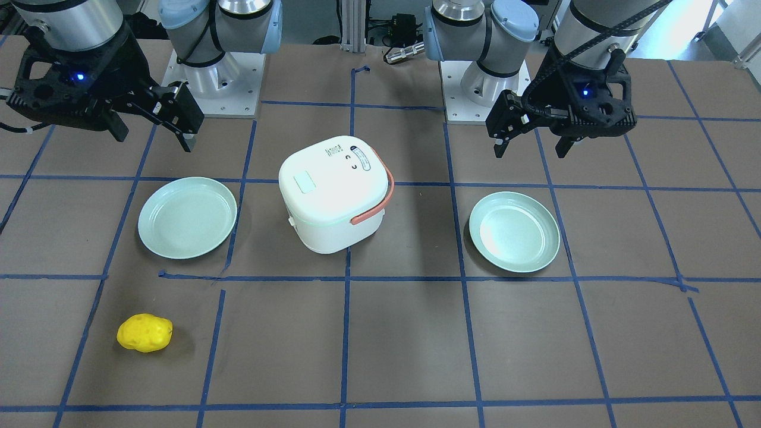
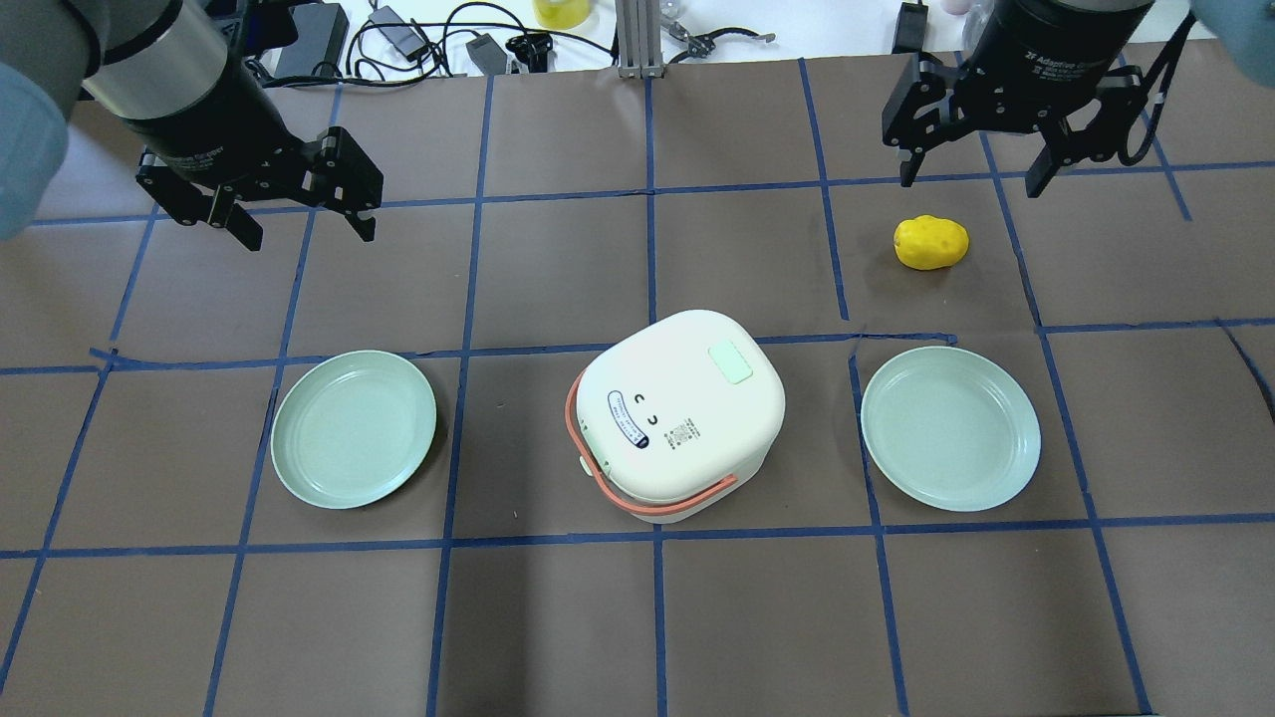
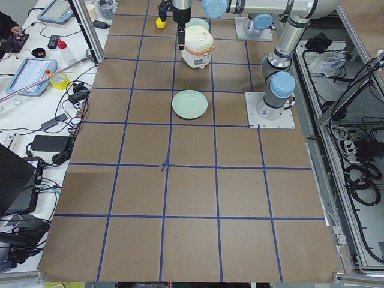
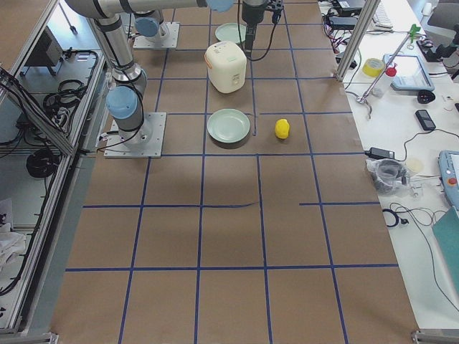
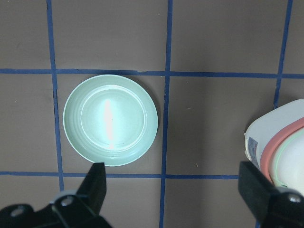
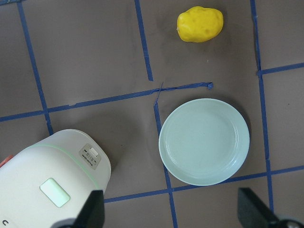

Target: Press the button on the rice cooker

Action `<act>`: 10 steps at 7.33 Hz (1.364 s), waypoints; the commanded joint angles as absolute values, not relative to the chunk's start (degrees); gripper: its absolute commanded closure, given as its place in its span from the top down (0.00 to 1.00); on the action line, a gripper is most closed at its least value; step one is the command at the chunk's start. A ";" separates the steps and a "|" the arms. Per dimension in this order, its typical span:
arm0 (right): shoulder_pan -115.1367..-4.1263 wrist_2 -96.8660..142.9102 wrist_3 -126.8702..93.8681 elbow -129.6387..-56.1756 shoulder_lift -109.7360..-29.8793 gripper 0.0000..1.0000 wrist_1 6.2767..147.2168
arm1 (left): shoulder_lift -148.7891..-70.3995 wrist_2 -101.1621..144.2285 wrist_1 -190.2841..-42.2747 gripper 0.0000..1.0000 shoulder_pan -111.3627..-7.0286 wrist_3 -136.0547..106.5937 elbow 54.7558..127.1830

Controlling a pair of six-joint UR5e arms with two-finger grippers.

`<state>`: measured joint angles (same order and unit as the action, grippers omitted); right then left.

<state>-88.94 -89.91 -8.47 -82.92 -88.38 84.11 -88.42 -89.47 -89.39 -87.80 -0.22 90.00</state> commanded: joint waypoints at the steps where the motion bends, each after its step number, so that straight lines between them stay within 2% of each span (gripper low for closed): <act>1: -88.86 -90.00 -8.35 -83.06 -88.33 1.00 84.11 | -88.42 -89.47 -89.38 1.00 -87.80 -0.18 90.00; 10: -88.86 -89.83 -8.96 -82.79 -88.07 1.00 84.90 | -88.42 -89.47 -89.38 1.00 -87.80 -0.18 90.00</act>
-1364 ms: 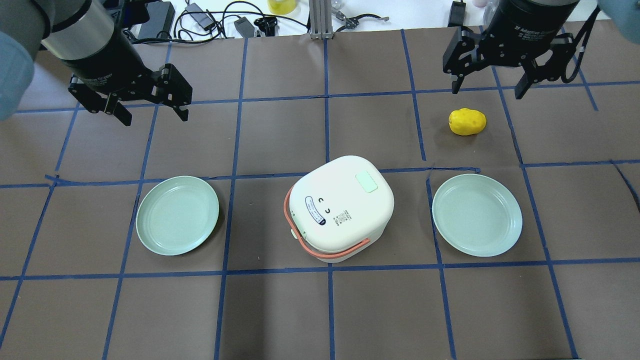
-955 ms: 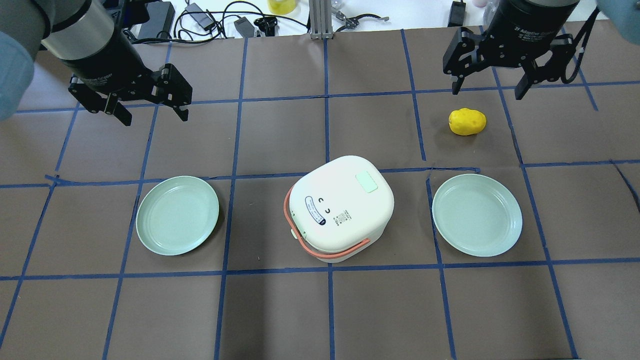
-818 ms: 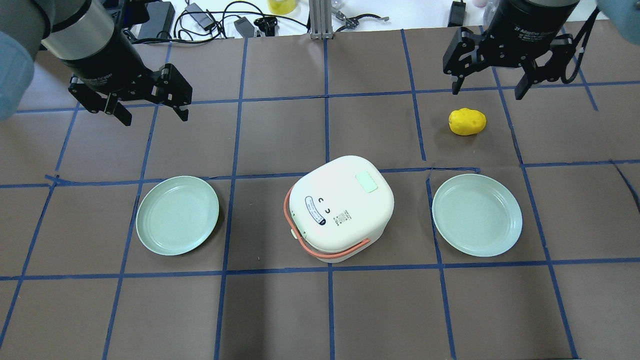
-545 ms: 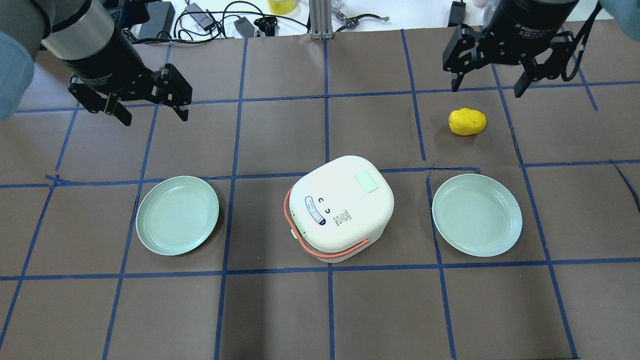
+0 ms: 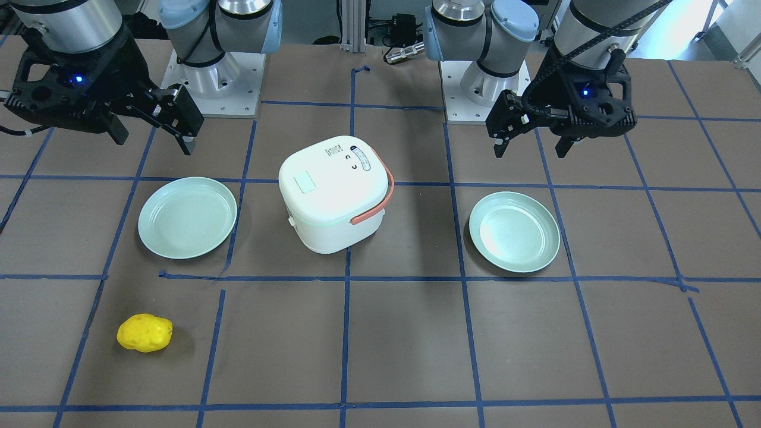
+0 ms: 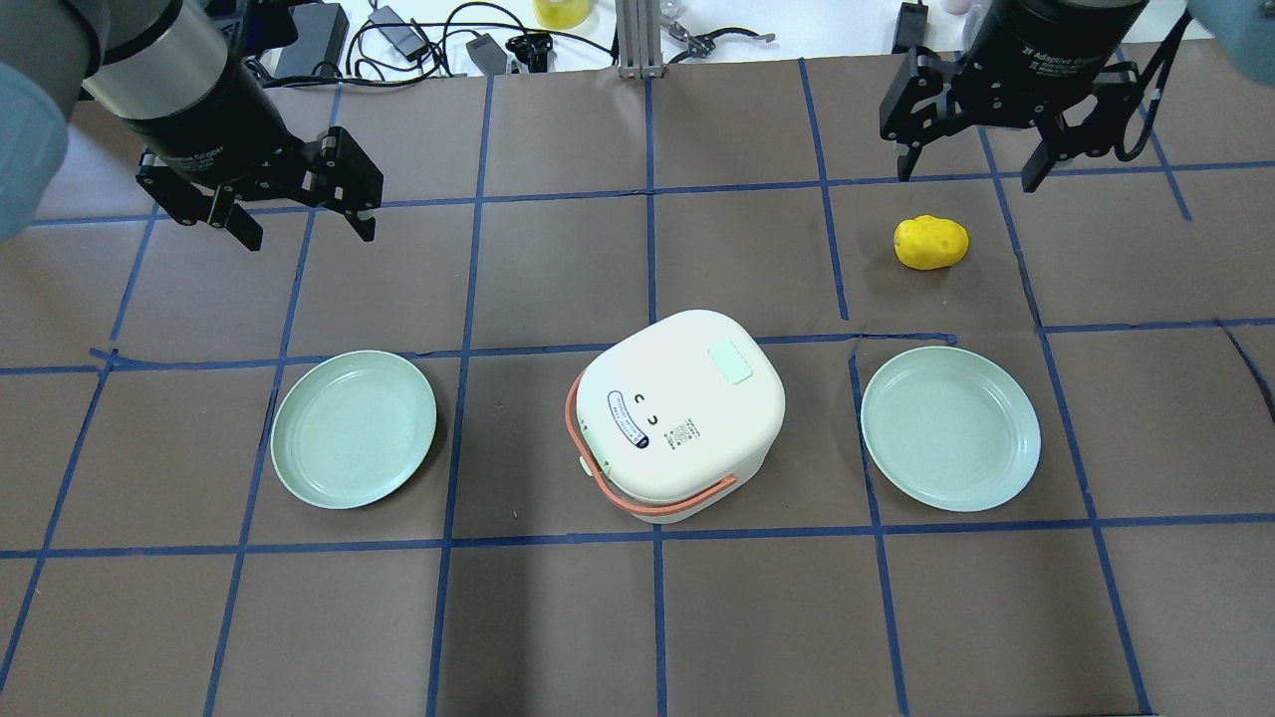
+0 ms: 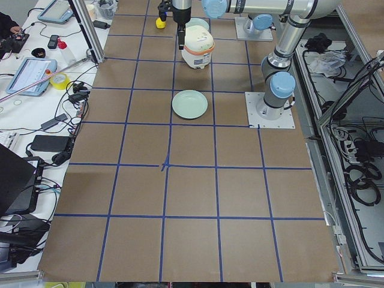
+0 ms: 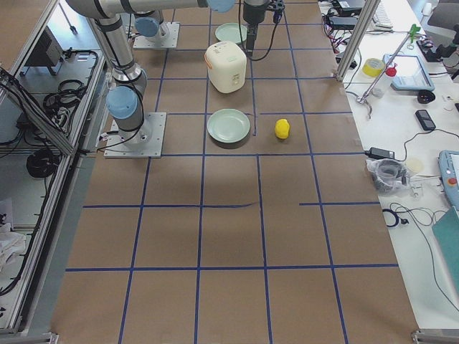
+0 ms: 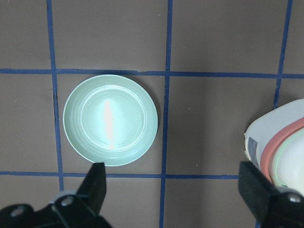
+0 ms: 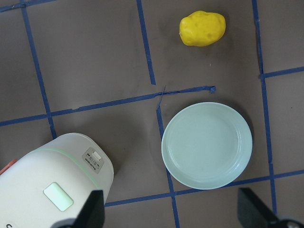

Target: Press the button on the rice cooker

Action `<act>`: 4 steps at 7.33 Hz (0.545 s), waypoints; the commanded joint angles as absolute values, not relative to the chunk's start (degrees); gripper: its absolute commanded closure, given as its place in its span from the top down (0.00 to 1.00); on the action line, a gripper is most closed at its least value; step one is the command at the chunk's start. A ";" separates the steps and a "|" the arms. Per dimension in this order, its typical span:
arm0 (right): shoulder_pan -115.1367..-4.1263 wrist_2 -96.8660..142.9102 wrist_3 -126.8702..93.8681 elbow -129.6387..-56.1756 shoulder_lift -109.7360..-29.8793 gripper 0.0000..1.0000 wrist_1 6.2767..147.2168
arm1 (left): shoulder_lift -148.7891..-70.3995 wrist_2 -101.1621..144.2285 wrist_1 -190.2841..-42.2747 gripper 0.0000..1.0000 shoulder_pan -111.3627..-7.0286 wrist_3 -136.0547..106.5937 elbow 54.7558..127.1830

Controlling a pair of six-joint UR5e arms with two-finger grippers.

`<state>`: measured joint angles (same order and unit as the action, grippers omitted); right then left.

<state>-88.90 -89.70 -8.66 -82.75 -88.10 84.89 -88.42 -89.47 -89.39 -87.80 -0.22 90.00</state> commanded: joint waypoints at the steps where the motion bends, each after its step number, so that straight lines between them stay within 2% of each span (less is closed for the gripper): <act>1: -88.60 -89.74 -8.88 -82.88 -88.07 1.00 84.55 | -88.42 -89.47 -89.38 1.00 -87.80 -0.18 90.00; 3: -88.94 -89.56 -8.96 -83.14 -88.07 1.00 84.46 | -88.42 -89.47 -89.38 1.00 -87.80 -0.26 90.00; 4: -88.95 -89.13 -8.88 -83.93 -88.15 0.97 84.64 | -88.42 -89.47 -89.38 1.00 -87.80 -0.18 90.00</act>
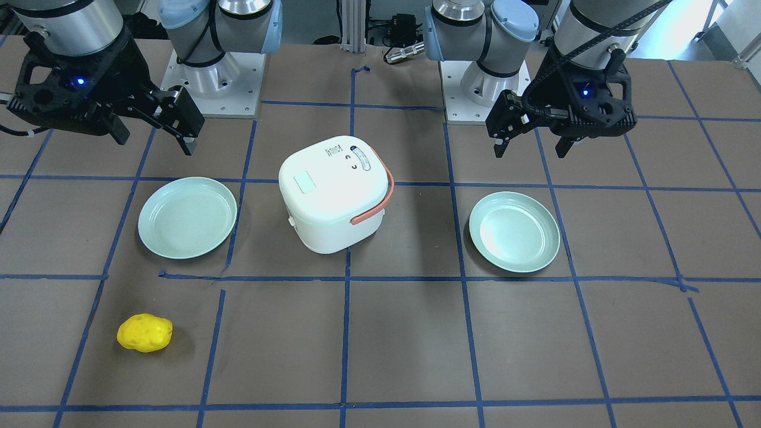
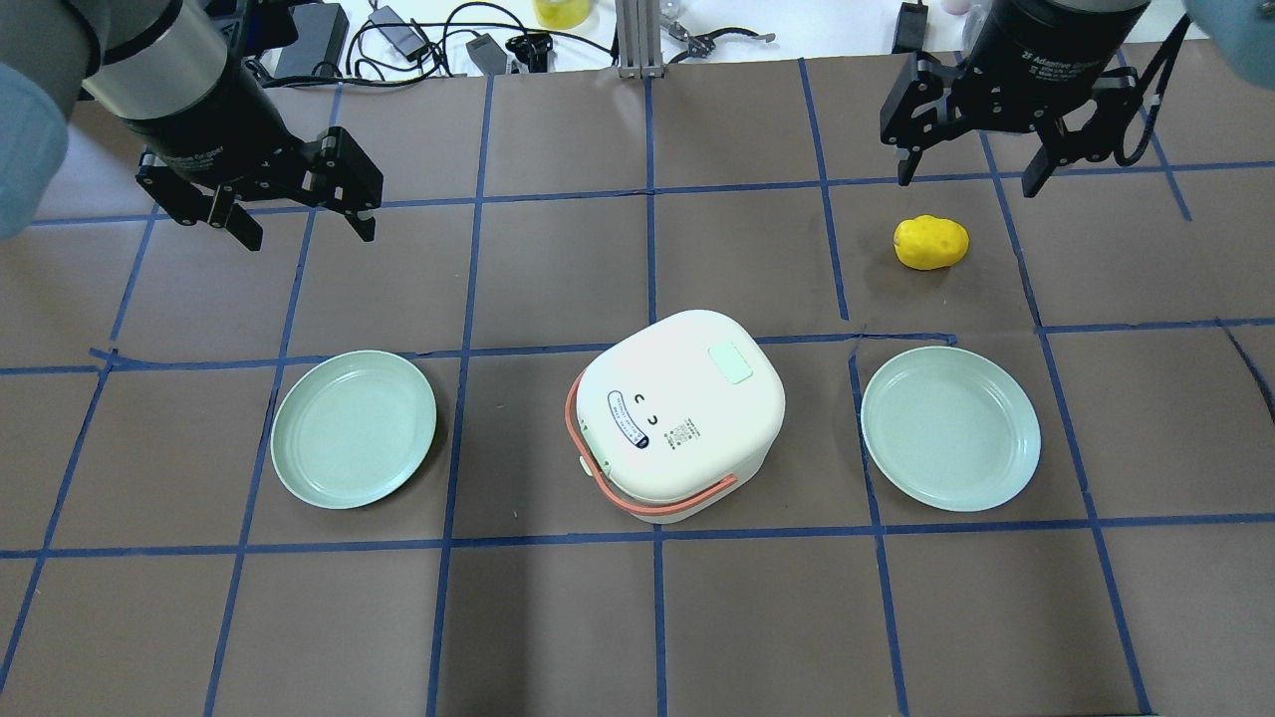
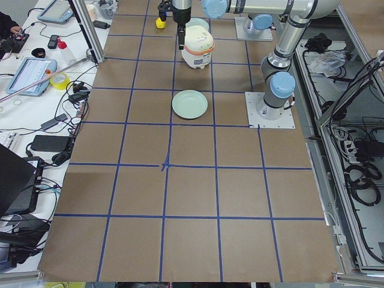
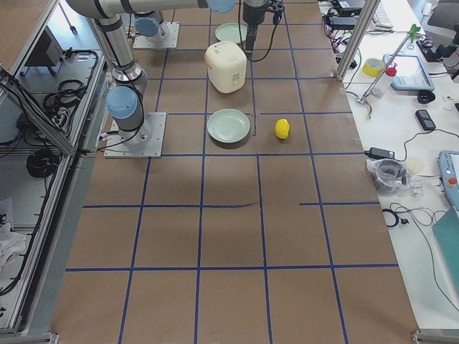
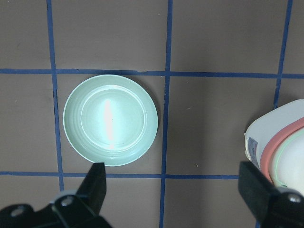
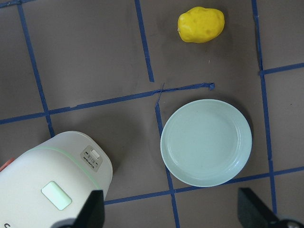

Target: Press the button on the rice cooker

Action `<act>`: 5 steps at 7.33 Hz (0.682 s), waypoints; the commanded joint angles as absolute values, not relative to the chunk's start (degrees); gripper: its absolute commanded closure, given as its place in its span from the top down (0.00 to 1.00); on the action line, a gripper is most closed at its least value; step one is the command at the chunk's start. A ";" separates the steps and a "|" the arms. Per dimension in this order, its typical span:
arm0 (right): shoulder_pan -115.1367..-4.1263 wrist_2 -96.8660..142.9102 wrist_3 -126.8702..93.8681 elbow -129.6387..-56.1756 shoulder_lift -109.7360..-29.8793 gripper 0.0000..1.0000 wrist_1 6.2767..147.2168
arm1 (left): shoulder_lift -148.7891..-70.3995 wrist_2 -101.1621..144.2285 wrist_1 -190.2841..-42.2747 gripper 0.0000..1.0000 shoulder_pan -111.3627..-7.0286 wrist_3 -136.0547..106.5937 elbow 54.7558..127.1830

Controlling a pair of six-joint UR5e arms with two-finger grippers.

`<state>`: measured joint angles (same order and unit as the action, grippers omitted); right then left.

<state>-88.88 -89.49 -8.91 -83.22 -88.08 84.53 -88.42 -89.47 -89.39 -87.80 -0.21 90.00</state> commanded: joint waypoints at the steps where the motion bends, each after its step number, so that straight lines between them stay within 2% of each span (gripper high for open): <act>1: -89.03 -89.03 -8.88 -84.63 -88.15 0.89 84.90 | -88.42 -89.47 -89.38 1.00 -87.80 -0.18 90.00; 2: -89.03 -88.95 -8.88 -84.73 -88.24 0.79 84.99 | -88.42 -89.47 -89.38 1.00 -87.80 -0.18 90.00; 3: -89.47 -88.77 -8.96 -84.73 -88.16 0.57 85.08 | -88.42 -89.47 -89.38 1.00 -87.80 -0.26 90.00; 4: -90.86 -88.68 -9.14 -84.81 -87.89 0.28 84.90 | -88.42 -89.47 -89.38 1.00 -87.80 -0.26 90.00; 5: -93.40 -88.68 -10.18 -84.99 -87.63 0.06 84.90 | -88.42 -89.47 -89.38 1.00 -87.80 -0.26 90.00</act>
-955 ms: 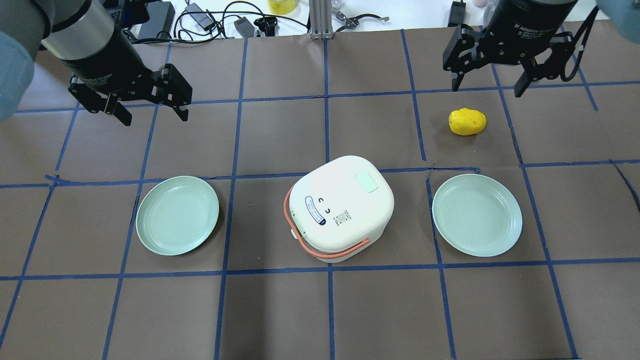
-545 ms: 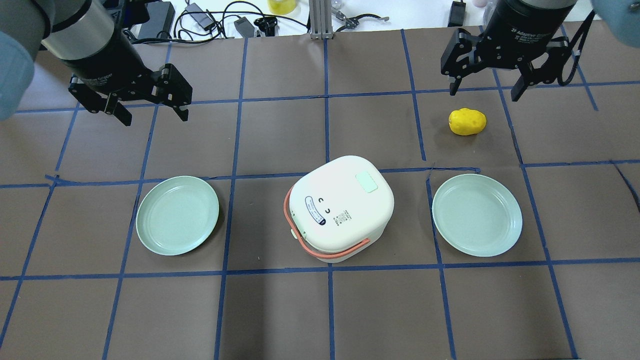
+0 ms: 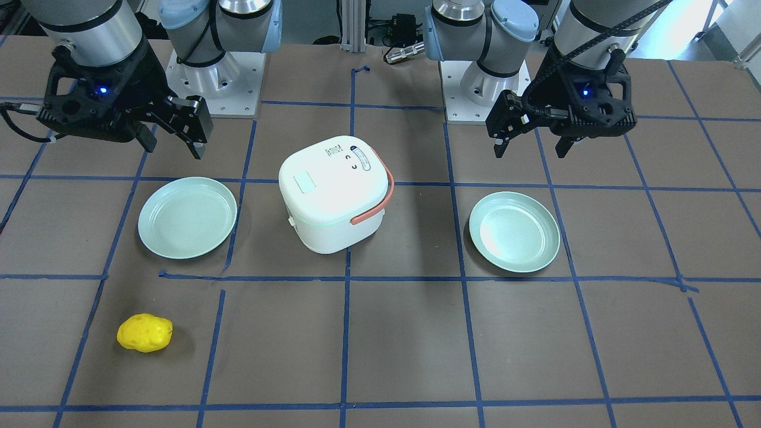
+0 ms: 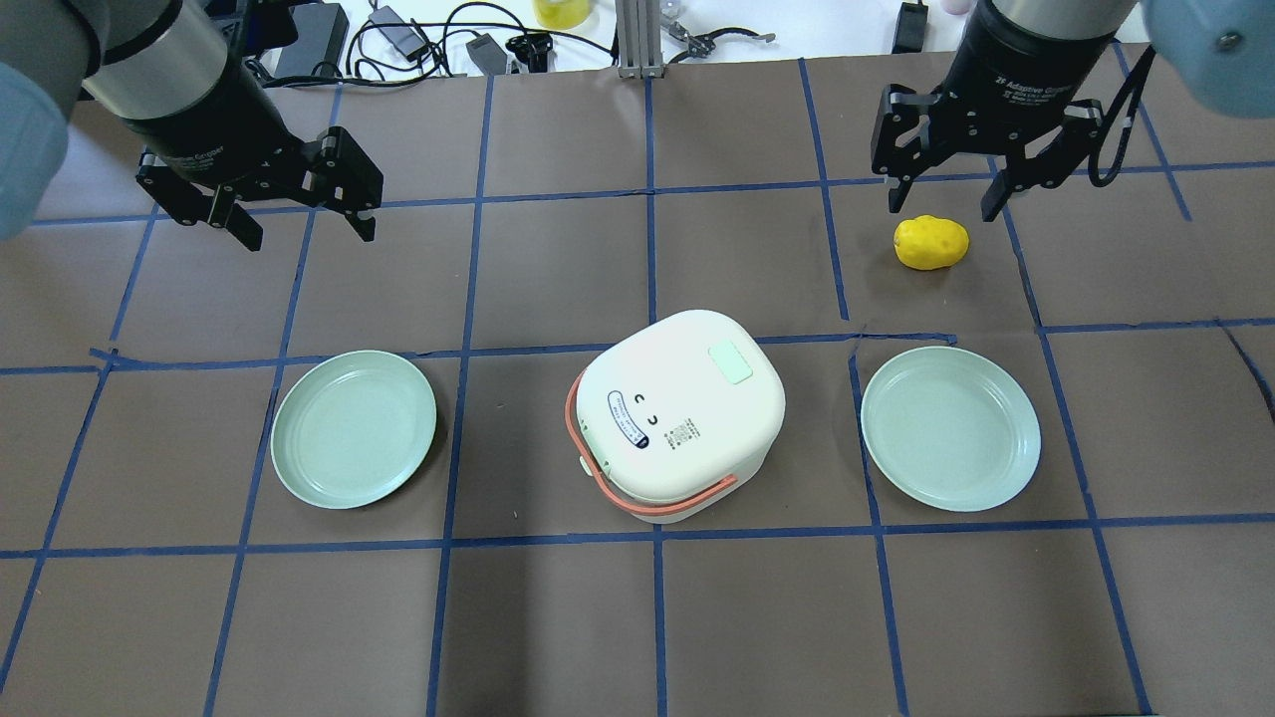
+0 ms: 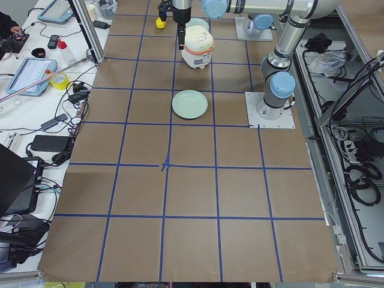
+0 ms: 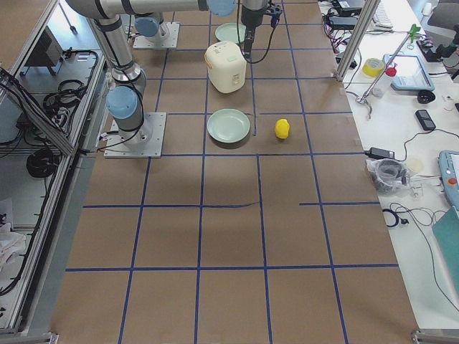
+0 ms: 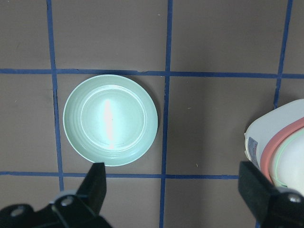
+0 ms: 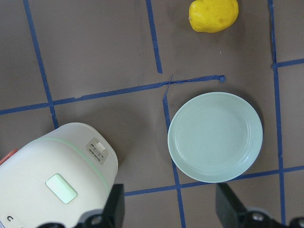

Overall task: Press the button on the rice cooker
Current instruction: 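Move the right gripper over the rice cooker's green lid button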

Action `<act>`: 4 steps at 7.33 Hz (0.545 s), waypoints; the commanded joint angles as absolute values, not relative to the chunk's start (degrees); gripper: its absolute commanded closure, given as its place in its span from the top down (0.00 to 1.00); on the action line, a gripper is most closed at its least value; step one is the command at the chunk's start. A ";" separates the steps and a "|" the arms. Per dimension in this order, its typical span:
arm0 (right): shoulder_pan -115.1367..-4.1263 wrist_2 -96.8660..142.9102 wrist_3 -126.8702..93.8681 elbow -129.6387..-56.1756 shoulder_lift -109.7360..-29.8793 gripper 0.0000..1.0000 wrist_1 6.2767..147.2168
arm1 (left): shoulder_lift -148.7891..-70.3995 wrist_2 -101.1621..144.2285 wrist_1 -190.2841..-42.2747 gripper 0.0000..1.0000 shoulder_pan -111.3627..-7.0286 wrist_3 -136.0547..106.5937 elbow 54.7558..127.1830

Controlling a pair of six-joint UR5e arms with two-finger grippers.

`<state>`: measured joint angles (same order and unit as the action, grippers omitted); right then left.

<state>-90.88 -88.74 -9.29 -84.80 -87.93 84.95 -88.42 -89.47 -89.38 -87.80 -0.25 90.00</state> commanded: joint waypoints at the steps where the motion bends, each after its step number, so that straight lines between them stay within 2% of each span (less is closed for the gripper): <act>1: -94.99 -88.59 -11.15 -85.43 -87.10 0.00 84.82 | -88.42 -89.47 -89.38 1.00 -87.80 -0.18 90.00; 4: -97.90 -84.99 -12.12 -88.76 -86.84 0.00 85.25 | -88.42 -89.47 -89.38 1.00 -87.80 -0.18 90.00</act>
<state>-96.38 -85.86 -11.54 -87.23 -87.01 84.95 -88.42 -89.47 -89.38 -87.80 -0.21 90.00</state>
